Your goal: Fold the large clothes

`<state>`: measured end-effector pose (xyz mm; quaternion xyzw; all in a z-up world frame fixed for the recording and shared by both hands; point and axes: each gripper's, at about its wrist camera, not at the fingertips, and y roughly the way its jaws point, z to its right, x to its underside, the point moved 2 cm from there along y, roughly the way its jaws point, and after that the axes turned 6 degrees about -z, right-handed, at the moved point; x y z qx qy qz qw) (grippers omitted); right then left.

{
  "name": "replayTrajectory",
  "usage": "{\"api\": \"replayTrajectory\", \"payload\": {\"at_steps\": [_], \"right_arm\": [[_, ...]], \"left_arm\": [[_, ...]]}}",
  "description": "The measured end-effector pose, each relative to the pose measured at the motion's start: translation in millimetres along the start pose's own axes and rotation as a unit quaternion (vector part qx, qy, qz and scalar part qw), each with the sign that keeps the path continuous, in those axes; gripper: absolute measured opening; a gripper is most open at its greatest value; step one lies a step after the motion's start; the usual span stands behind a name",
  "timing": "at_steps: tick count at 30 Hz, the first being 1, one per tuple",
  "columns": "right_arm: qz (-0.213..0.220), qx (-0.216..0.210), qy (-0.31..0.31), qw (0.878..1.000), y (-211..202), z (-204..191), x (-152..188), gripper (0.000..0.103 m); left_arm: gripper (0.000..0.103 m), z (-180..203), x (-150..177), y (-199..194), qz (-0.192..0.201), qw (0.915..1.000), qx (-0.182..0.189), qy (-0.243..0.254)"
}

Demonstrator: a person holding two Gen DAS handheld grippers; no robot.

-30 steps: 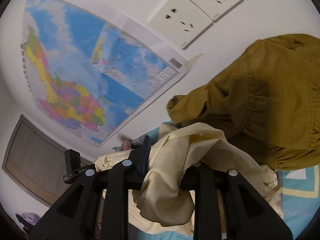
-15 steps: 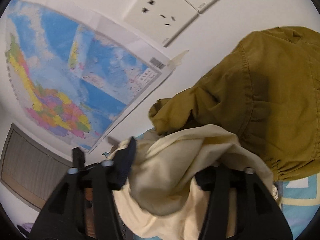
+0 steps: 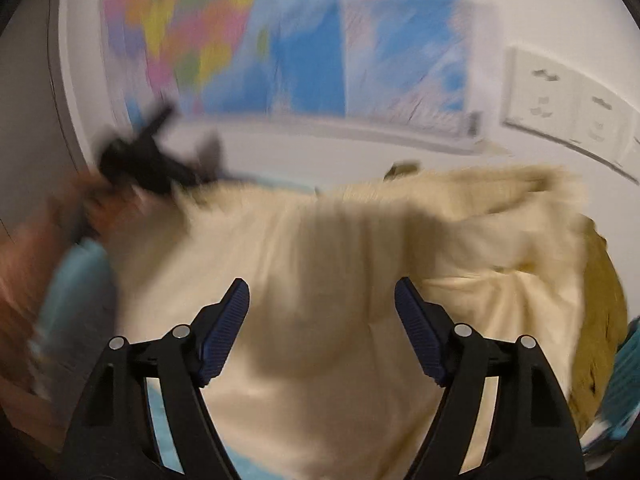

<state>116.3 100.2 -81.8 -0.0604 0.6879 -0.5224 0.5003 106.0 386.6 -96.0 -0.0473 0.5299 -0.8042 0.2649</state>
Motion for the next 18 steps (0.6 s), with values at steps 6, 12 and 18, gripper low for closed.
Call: {"api": "replayTrajectory", "payload": {"at_steps": [6, 12, 18], "right_arm": [[0.022, -0.008, 0.045, 0.999, 20.1, 25.1, -11.1, 0.005], [0.063, 0.007, 0.053, 0.997, 15.4, 30.1, -37.4, 0.001], [0.024, 0.012, 0.066, 0.997, 60.0, 38.2, -37.9, 0.001]], "left_arm": [[0.067, 16.6, 24.1, -41.8, 0.056, 0.9969, 0.036, 0.042], [0.069, 74.0, 75.1, -61.5, 0.082, 0.9774, 0.068, 0.183], [0.067, 86.8, 87.7, 18.3, 0.020, 0.9750, 0.010, 0.221]]}}
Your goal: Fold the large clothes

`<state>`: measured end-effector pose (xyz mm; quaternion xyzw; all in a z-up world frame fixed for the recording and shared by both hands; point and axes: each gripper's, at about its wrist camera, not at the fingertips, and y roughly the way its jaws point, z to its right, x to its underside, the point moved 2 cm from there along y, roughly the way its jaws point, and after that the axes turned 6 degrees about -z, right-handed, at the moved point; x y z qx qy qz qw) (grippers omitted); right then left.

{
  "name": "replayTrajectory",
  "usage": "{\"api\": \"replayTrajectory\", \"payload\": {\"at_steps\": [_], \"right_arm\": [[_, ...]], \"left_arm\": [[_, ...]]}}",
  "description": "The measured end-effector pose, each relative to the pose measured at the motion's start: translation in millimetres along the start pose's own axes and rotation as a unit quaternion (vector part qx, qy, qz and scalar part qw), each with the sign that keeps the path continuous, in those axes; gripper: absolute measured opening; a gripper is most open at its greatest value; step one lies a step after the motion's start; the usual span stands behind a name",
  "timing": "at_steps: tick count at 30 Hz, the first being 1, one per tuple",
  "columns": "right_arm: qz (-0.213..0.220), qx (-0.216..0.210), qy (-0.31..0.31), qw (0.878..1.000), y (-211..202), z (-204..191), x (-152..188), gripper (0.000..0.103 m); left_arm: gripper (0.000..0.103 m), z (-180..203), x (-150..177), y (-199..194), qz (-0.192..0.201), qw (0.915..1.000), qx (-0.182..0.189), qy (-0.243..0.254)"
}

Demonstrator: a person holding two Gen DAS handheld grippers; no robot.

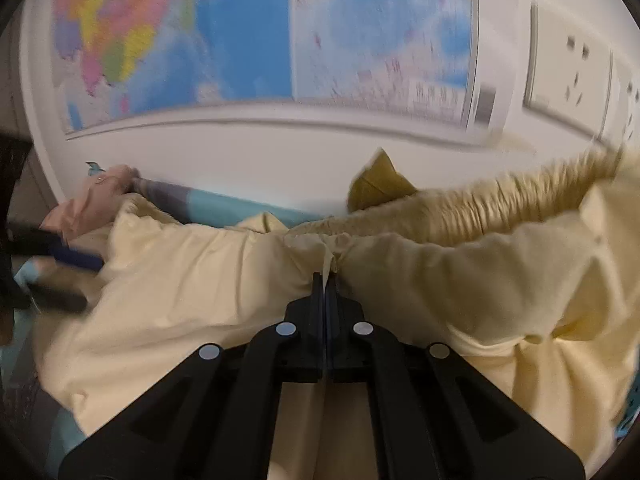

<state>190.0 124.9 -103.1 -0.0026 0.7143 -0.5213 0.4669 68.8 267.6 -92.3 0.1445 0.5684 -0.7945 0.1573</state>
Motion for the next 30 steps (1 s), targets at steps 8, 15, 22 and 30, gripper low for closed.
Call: {"api": "replayTrajectory", "payload": {"at_steps": [8, 15, 22, 30], "right_arm": [[0.082, -0.047, 0.008, 0.996, -97.0, 9.1, 37.6, 0.074], [0.053, -0.008, 0.117, 0.992, -138.6, 85.1, 135.4, 0.092], [-0.008, -0.060, 0.155, 0.986, -93.1, 102.8, 171.6, 0.096], [-0.003, -0.163, 0.145, 0.976, -120.6, 93.6, 166.3, 0.019]], "left_arm": [[0.076, -23.8, 35.4, -40.9, 0.100, 0.9947, -0.006, -0.024], [0.096, -75.7, 115.2, -110.8, 0.178, 0.9758, -0.117, -0.051], [0.096, -82.6, 122.4, -38.8, 0.090, 0.9905, -0.090, -0.052], [0.020, -59.6, 123.1, -53.7, 0.102, 0.9921, -0.048, -0.055]]}}
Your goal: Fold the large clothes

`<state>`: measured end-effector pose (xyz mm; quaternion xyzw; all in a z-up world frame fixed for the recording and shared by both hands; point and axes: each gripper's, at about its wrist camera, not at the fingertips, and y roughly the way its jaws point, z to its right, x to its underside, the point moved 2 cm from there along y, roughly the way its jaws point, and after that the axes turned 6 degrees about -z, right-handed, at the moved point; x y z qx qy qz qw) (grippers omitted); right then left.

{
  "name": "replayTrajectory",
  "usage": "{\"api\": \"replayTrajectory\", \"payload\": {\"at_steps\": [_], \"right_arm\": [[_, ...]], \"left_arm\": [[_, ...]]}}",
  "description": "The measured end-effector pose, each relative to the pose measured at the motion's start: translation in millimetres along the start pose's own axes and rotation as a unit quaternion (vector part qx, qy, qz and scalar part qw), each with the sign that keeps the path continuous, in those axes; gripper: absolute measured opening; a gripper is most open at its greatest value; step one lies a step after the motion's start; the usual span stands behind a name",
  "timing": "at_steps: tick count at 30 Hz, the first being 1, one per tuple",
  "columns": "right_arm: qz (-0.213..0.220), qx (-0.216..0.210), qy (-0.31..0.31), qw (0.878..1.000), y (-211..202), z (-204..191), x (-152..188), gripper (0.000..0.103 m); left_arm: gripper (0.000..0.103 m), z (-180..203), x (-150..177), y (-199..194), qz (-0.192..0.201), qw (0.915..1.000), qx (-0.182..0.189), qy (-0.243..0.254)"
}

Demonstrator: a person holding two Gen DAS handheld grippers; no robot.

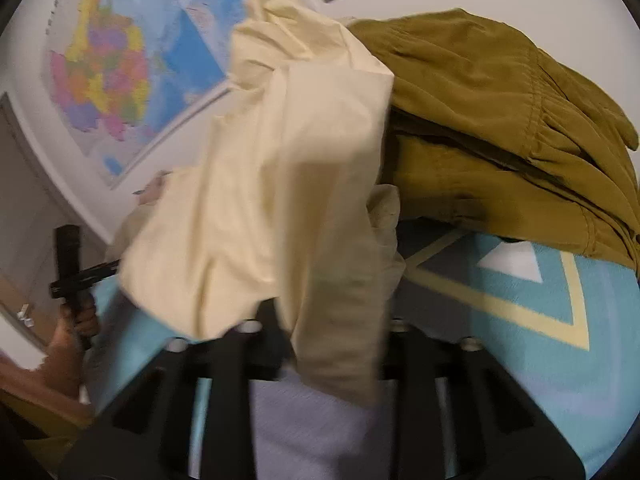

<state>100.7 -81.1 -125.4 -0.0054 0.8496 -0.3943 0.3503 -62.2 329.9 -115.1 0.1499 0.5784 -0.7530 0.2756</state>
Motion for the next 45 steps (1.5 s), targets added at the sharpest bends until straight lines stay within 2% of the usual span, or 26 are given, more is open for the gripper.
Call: {"api": "replayTrajectory", "payload": {"at_steps": [4, 5, 7, 9, 11, 12, 13, 14, 15, 16, 17, 18, 19, 20, 22, 25, 28, 31, 32, 33, 34, 35, 36, 38, 43, 45], "right_arm": [[0.039, -0.074, -0.034, 0.996, -64.4, -41.2, 9.1, 0.016], [0.053, -0.079, -0.053, 0.994, -91.0, -55.1, 16.9, 0.016], [0.057, -0.043, -0.080, 0.994, -116.3, -62.7, 30.3, 0.016], [0.041, -0.029, -0.042, 0.998, -122.4, -41.0, 45.8, 0.018], [-0.008, 0.012, 0.020, 1.000, -104.1, -4.1, 60.9, 0.022], [-0.042, 0.039, 0.052, 0.997, -88.7, 15.5, 70.5, 0.024], [-0.061, 0.043, 0.071, 0.995, -77.9, 26.1, 76.9, 0.028], [-0.058, 0.040, 0.078, 0.994, -76.9, 29.3, 79.3, 0.034], [-0.045, 0.045, 0.084, 0.994, -81.8, 29.0, 78.0, 0.039], [-0.038, 0.055, 0.082, 0.994, -86.5, 24.8, 74.9, 0.052], [-0.012, 0.089, 0.067, 0.994, -101.1, 15.2, 68.2, 0.068], [0.009, 0.109, 0.052, 0.993, -113.1, 7.6, 63.6, 0.073], [0.020, 0.120, 0.043, 0.992, -120.7, 4.5, 59.7, 0.077], [0.043, 0.146, 0.028, 0.988, -132.9, -6.9, 52.0, 0.077], [0.058, 0.139, -0.012, 0.989, -140.5, -24.7, 43.8, 0.077], [0.033, 0.106, -0.069, 0.991, -111.5, -53.5, 27.6, 0.077], [-0.007, 0.109, -0.118, 0.987, -63.6, -76.5, 15.6, 0.075], [-0.054, 0.096, -0.144, 0.983, -13.2, -90.7, 12.3, 0.064], [-0.071, 0.105, -0.159, 0.979, 5.7, -92.7, 13.3, 0.059], [-0.081, 0.112, -0.165, 0.977, 14.6, -91.7, 16.5, 0.053], [-0.095, 0.111, -0.170, 0.975, 27.8, -89.4, 18.4, 0.034], [-0.096, 0.109, -0.167, 0.975, 33.0, -87.6, 18.7, 0.010], [-0.097, 0.105, -0.162, 0.976, 35.8, -85.6, 19.9, 0.006], [-0.084, 0.100, -0.156, 0.979, 37.7, -86.6, 13.9, 0.002], [0.000, 0.085, -0.133, 0.988, 13.4, -93.5, -15.2, 0.001], [-0.011, 0.097, -0.125, 0.987, 25.5, -86.8, -17.6, 0.001]], "left_arm": [[0.018, 8.3, 15.5, -53.4, 0.012, 0.9948, 0.101, -0.012], [0.018, 14.1, 22.7, -63.2, 0.013, 0.9940, 0.108, -0.007], [0.019, 27.7, 45.9, -83.8, 0.016, 0.9937, 0.110, 0.012], [0.026, 24.8, 66.6, -81.2, 0.000, 0.9942, 0.108, 0.004], [0.032, 8.8, 82.2, -61.5, -0.032, 0.9938, 0.104, -0.023], [0.046, 0.9, 86.1, -52.2, -0.043, 0.9934, 0.100, -0.036], [0.055, -4.2, 87.9, -47.0, -0.049, 0.9936, 0.093, -0.042], [0.068, -6.9, 87.3, -44.0, -0.050, 0.9948, 0.078, -0.043], [0.074, -7.4, 84.1, -45.1, -0.045, 0.9958, 0.066, -0.045], [0.074, -9.5, 79.9, -51.2, -0.038, 0.9965, 0.058, -0.047], [0.074, -11.5, 76.5, -60.5, -0.025, 0.9973, 0.050, -0.047], [0.075, -12.5, 71.4, -70.5, -0.006, 0.9982, 0.041, -0.045], [0.076, -10.6, 65.3, -85.6, 0.023, 0.9988, 0.027, -0.035], [0.085, -6.9, 58.6, -99.2, 0.049, 0.9984, 0.013, -0.026], [0.089, 5.4, 46.5, -111.6, 0.075, 0.9972, 0.004, -0.002], [0.089, 41.8, 27.8, -92.3, 0.058, 0.9965, -0.014, 0.059], [0.089, 75.7, 15.0, -48.1, 0.001, 0.9946, 0.007, 0.104], [0.089, 99.6, 7.4, -6.1, -0.046, 0.9908, 0.022, 0.125], [0.088, 105.0, 5.2, 7.9, -0.067, 0.9895, 0.025, 0.125], [0.081, 107.4, 6.2, 14.8, -0.077, 0.9887, 0.020, 0.127], [0.074, 112.5, 5.1, 27.4, -0.088, 0.9869, 0.003, 0.135], [0.055, 116.2, 4.6, 37.3, -0.098, 0.9857, -0.007, 0.137], [0.038, 114.1, 4.7, 42.8, -0.109, 0.9851, -0.014, 0.132], [0.021, 109.9, -2.1, 57.1, -0.123, 0.9856, -0.032, 0.111], [0.008, 103.5, -29.0, 52.5, -0.095, 0.9917, -0.024, 0.084], [0.009, 102.7, -36.1, 50.7, -0.085, 0.9927, -0.030, 0.080]]}}
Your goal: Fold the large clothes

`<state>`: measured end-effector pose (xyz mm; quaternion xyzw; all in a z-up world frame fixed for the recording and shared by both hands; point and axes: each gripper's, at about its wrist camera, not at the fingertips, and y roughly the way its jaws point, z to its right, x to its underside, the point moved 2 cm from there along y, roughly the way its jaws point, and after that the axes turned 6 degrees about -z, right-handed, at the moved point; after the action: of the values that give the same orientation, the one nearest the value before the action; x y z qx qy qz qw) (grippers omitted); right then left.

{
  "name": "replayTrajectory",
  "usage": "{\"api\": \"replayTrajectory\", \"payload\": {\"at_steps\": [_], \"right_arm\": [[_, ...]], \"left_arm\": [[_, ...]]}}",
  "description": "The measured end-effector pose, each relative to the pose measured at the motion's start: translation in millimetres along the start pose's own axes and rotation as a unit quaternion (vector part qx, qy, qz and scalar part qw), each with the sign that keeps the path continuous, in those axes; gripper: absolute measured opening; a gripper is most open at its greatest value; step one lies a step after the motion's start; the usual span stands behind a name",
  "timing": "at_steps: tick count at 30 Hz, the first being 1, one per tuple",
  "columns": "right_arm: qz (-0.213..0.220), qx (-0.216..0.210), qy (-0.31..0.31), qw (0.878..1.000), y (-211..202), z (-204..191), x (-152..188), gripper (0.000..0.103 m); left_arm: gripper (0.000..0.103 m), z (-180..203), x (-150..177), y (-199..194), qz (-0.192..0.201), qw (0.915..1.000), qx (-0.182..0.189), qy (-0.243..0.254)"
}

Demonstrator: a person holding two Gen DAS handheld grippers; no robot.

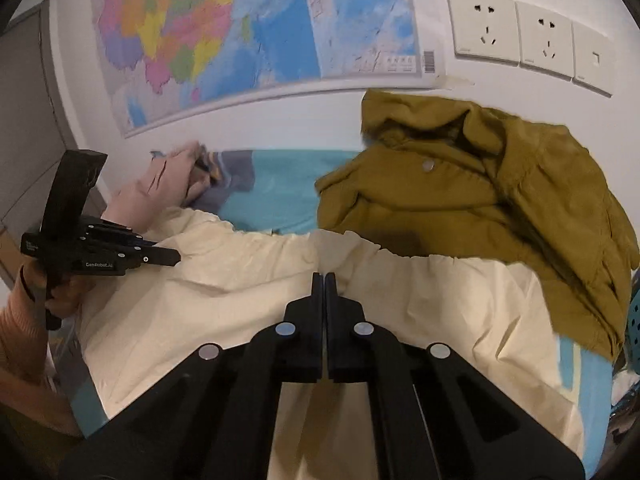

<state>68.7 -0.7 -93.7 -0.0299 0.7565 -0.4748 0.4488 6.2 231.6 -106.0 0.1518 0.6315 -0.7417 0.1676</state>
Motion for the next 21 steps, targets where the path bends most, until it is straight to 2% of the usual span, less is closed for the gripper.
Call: {"api": "replayTrajectory", "payload": {"at_steps": [1, 2, 3, 6, 7, 10, 11, 14, 18, 19, 21], "right_arm": [[-0.022, 0.009, -0.005, 1.000, 11.5, 1.8, 3.2, 0.002], [-0.061, 0.016, -0.011, 0.998, 30.0, 5.5, 11.9, 0.002], [-0.072, 0.016, -0.007, 0.997, 36.3, 8.3, 18.2, 0.003], [-0.061, -0.009, 0.013, 0.998, 27.5, 18.4, 24.5, 0.007], [-0.051, -0.016, 0.018, 0.998, 20.6, 21.5, 25.7, 0.016], [-0.015, -0.039, 0.038, 0.998, -8.1, 29.2, 28.1, 0.043], [-0.002, -0.036, 0.038, 0.999, -22.0, 33.0, 32.7, 0.046], [0.017, -0.058, 0.059, 0.996, -47.8, 49.7, 49.0, 0.045], [0.003, -0.035, 0.095, 0.995, -30.7, 77.2, 66.0, 0.038], [0.001, -0.037, 0.107, 0.994, -24.7, 84.4, 67.5, 0.034], [0.010, -0.041, 0.144, 0.989, -15.8, 105.6, 72.4, 0.035]], "left_arm": [[0.009, -1.3, -1.8, 1.3, 0.004, 1.0000, -0.005, 0.001], [0.015, -3.0, -1.2, 3.9, 0.004, 1.0000, -0.004, 0.004], [0.025, -6.7, 1.0, 10.5, -0.001, 1.0000, 0.003, 0.002], [0.030, -23.4, 8.8, 15.4, 0.004, 0.9990, 0.040, -0.017], [0.031, -27.6, 12.8, 9.8, 0.016, 0.9983, 0.052, -0.021], [0.048, -33.8, 23.9, -15.7, 0.049, 0.9968, 0.059, -0.025], [0.054, -35.3, 29.8, -27.3, 0.060, 0.9959, 0.063, -0.024], [0.057, -38.5, 50.2, -50.2, 0.083, 0.9937, 0.075, -0.011], [0.056, -52.5, 69.2, -44.2, 0.080, 0.9948, 0.058, -0.022], [0.054, -59.5, 72.1, -39.1, 0.081, 0.9946, 0.058, -0.029], [0.046, -74.2, 73.3, -29.1, 0.083, 0.9936, 0.054, -0.054]]}}
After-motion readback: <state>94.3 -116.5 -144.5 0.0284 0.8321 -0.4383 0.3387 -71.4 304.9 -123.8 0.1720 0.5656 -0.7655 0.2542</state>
